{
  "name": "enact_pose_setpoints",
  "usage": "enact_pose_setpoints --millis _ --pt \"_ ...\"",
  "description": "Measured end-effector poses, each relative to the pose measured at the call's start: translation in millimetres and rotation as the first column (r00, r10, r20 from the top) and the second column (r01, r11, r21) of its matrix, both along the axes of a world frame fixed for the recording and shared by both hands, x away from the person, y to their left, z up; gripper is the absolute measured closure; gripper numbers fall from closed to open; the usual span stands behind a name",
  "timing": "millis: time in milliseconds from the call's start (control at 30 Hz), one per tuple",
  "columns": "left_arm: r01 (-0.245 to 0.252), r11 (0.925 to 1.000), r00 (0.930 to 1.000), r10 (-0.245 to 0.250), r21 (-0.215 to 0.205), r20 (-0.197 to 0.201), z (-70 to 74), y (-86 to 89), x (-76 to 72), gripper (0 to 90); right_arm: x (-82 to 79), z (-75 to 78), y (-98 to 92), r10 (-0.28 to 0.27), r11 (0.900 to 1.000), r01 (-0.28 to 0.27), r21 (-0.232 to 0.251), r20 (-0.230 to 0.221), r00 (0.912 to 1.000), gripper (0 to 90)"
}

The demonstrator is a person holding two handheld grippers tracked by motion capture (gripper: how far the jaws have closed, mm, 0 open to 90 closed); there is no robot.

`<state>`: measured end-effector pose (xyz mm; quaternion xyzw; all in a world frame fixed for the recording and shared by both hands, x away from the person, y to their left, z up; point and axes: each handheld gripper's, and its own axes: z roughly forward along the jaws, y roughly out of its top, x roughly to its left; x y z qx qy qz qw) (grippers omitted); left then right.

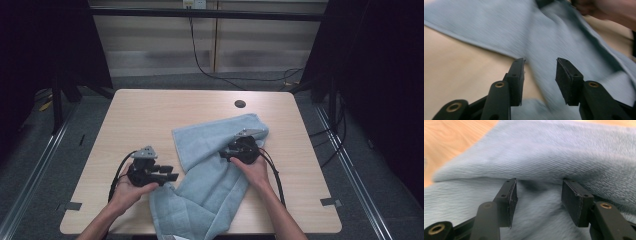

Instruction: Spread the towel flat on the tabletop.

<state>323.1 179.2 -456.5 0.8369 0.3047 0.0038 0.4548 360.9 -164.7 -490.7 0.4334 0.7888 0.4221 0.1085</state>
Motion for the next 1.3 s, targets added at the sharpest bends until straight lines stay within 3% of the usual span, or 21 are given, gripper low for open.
enact_pose_setpoints --millis 67,100,133,300,333,367,433,467,500,600,633,733,767,867,900,967,1067,1100,1300 --pt "-0.007 1.0 0.9999 0.007 -0.006 -0.011 -1.3 -2.2 6.9 54.4 -10.5 6.1 -0.2 0.031 0.999 -0.031 0.036 -0.001 0.9995 46.5" --pt "-0.012 0.9997 0.9997 0.013 0.023 -0.022 -7.9 -9.8 18.0 54.0 -16.0 7.8 0.4 0.044 0.998 -0.044 0.034 -0.003 0.999 46.0" --pt "-0.012 0.9997 0.9997 0.013 0.023 -0.022 -7.9 -9.8 18.0 53.5 -16.0 7.8 0.4 0.044 0.998 -0.044 0.034 -0.003 0.999 46.0" --pt "0.011 0.999 0.9984 -0.009 0.044 -0.055 -28.3 -27.3 35.0 46.4 -36.0 -3.6 6.3 0.086 0.996 -0.087 -0.017 -0.041 0.9955 43.4" --pt "0.018 0.9959 0.9985 -0.013 0.089 -0.053 -33.9 -35.6 36.6 43.8 -37.4 -12.3 10.3 0.089 0.996 -0.091 -0.026 -0.061 0.9942 42.6" --pt "0.018 0.9959 0.9985 -0.013 0.089 -0.053 -33.9 -35.6 36.6 41.3 -37.4 -12.3 10.3 0.089 0.996 -0.091 -0.026 -0.061 0.9942 42.6" --pt "0.015 0.9912 0.9988 -0.009 0.131 -0.049 -37.4 -43.2 37.8 40.7 -37.3 -16.8 14.1 0.091 0.996 -0.091 -0.008 -0.036 0.9952 42.5" --pt "0.007 0.9895 0.9992 -0.001 0.144 -0.041 -38.9 -46.3 37.7 54.1 -36.7 -16.3 16.0 0.088 0.996 -0.089 -0.011 -0.043 0.9952 42.5" --pt "0.017 0.9857 0.9995 -0.013 0.168 -0.029 -39.1 -48.1 37.1 54.1 -35.7 -15.9 17.3 0.095 0.995 -0.096 -0.019 -0.044 0.9945 42.1" --pt "0.02 0.9901 0.9996 -0.017 0.139 -0.023 -33.3 -43.3 35.0 84.3 -41.5 -12.1 19.1 0.106 0.994 -0.108 -0.033 -0.055 0.9928 39.8" --pt "0.03 0.9925 0.999 -0.025 0.119 -0.037 -30.5 -38.6 36.2 84.3 -41.5 -12.1 19.1 0.106 0.994 -0.108 -0.033 -0.055 0.9928 39.8" --pt "-0.023 0.998 0.9995 0.024 0.058 -0.022 -15.6 -14.9 38.5 84.7 -62.7 -2.0 14.8 0.131 0.991 -0.132 -0.032 -0.043 0.9905 40.9" --pt "-0.023 0.998 0.9995 0.024 0.058 -0.022 -15.6 -14.9 38.5 84.8 -62.7 -2.0 14.8 0.131 0.991 -0.132 -0.032 -0.043 0.9905 40.9" --pt "-0.061 0.9975 0.998 0.061 0.035 -0.014 -7.4 1.5 41.9 84.9 -82.6 0.8 4.5 0.119 0.991 -0.121 -0.058 -0.036 0.9922 42.2" --pt "-0.07 0.9972 0.9974 0.07 0.028 -0.017 -6.2 5.9 43.1 85.0 -90.8 -2.6 -4.2 0.101 0.99 -0.105 -0.097 -0.045 0.9939 42.7" --pt "-0.098 0.9949 0.995 0.099 0.022 -0.013 -5.0 12.6 45.1 85.1 -92.7 -5.2 -8.9 0.092 0.988 -0.099 -0.117 -0.059 0.994 42.9" --pt "-0.126 0.9917 0.9919 0.127 0.023 -0.006 -3.8 20.3 47.8 85.1 -97.0 -6.6 -25.7 0.066 0.985 -0.072 -0.157 -0.046 0.9967 48.7" --pt "-0.15 0.9887 0.9887 0.15 0.006 -0.006 -2.4 26.7 50.0 85.2 -97.8 -6.6 -29.1 0.062 0.982 -0.068 -0.177 -0.037 0.9974 49.0" --pt "-0.193 0.981 0.9811 0.193 -0.012 0.001 1.3 43.3 52.2 85.6 -101.5 -6.7 -53.7 0.033 0.978 -0.037 -0.204 -0.024 0.9992 49.3"
